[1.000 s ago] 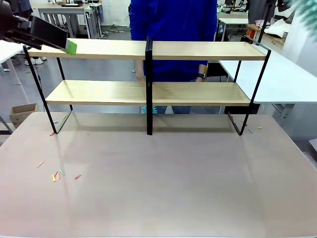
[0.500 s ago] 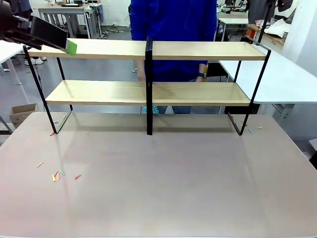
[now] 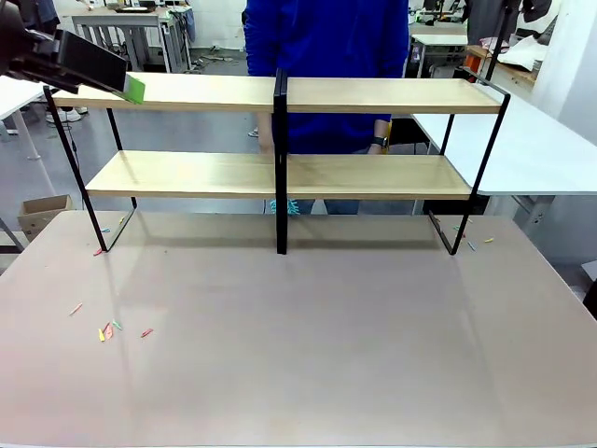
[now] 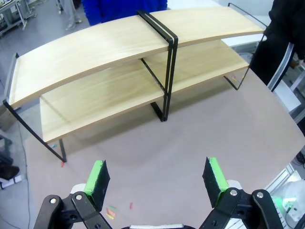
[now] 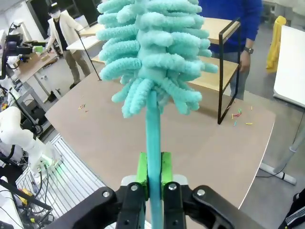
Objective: Clean the shelves.
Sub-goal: Place the Duster on the table.
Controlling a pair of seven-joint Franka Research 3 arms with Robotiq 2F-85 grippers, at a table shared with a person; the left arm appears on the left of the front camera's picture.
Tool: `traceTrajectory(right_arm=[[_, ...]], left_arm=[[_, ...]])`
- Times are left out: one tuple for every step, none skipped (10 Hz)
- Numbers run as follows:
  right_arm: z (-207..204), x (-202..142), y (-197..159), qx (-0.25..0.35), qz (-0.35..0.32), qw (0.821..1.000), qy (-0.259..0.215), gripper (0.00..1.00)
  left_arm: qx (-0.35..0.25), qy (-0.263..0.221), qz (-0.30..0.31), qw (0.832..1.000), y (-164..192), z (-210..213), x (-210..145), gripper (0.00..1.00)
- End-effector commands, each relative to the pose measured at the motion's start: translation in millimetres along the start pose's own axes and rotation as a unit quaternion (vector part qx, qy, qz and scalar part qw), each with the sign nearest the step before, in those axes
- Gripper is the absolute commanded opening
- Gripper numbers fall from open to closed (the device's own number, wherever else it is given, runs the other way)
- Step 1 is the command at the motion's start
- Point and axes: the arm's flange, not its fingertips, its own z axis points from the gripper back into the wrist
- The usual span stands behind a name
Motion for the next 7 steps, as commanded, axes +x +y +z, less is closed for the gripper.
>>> traceTrajectory(right_arm=[[12,-3,5,-0.002,-0.002,1.0,-0.004,0.12],[12,-3,5,-0.002,-0.002,1.0,-0.004,0.12],[12,-3,5,-0.002,-0.002,1.0,-0.004,0.12],[12,-3,5,-0.002,-0.002,1.0,-0.004,0.12],[12,-3,5,-0.002,-0.002,1.0,-0.004,0.12],[12,-3,5,-0.002,-0.002,1.0,-0.004,0.12],[0,0,0,0.0,0.0,1.0,0.0,0.12]], left_arm=[[0.002,-0.001,0.0,1.0,1,0,-2,1.0],[0.002,-0.001,0.0,1.0,1,0,-2,1.0],[0.002,-0.001,0.0,1.0,1,0,-2,1.0],[0.002,-0.001,0.0,1.0,1,0,-2,1.0],[0.002,-0.001,0.0,1.0,1,0,-2,1.0],[0.002,-0.001,0.0,1.0,1,0,-2,1.0],[0.002,-0.001,0.0,1.0,1,0,-2,1.0]])
